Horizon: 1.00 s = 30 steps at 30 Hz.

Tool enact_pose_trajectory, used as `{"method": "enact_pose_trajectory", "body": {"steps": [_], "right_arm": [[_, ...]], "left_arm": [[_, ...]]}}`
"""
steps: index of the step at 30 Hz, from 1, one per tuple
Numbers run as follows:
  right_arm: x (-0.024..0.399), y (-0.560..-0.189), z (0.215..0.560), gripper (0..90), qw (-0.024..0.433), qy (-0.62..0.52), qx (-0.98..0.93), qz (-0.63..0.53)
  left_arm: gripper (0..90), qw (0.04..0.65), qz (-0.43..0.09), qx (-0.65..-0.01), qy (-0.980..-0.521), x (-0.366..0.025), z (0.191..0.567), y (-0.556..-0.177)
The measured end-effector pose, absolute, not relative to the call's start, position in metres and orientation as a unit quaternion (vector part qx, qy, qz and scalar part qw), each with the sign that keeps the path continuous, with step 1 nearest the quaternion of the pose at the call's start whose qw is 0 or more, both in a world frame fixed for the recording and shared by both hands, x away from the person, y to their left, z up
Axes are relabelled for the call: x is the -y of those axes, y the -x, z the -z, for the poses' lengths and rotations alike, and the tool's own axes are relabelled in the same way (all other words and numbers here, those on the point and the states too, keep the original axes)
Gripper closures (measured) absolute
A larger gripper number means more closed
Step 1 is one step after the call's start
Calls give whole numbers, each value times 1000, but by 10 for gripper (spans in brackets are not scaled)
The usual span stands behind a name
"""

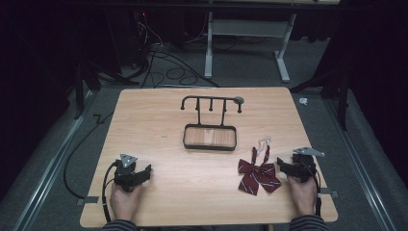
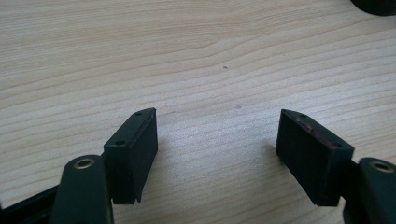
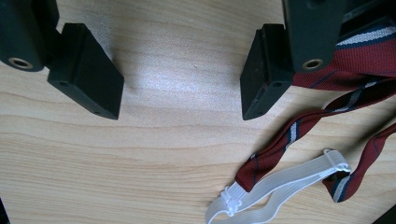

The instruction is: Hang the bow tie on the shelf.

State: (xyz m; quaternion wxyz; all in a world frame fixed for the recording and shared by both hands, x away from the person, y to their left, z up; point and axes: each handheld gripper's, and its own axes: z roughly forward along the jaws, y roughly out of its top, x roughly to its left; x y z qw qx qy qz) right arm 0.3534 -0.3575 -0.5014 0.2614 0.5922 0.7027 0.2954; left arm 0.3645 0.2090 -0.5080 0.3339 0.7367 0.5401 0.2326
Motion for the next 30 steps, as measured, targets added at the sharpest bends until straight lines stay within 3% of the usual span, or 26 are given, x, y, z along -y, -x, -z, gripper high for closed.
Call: {"method": "enact_pose_trajectory", "body": {"steps": [12,18,30], "right_arm": [[357,-353,501,328,261,-592,-703,-296],[358,-350,500,409,264,-600,-695,-296],[356,-342,494,461,256,-591,-695,-319]], "left_arm": [[294,334,-233,-539,-737,-209,508,-365],[293,334,-233,-539,-737,-209,508,-364],[289,335,-232,-538,-738,-209,508,-364]]}}
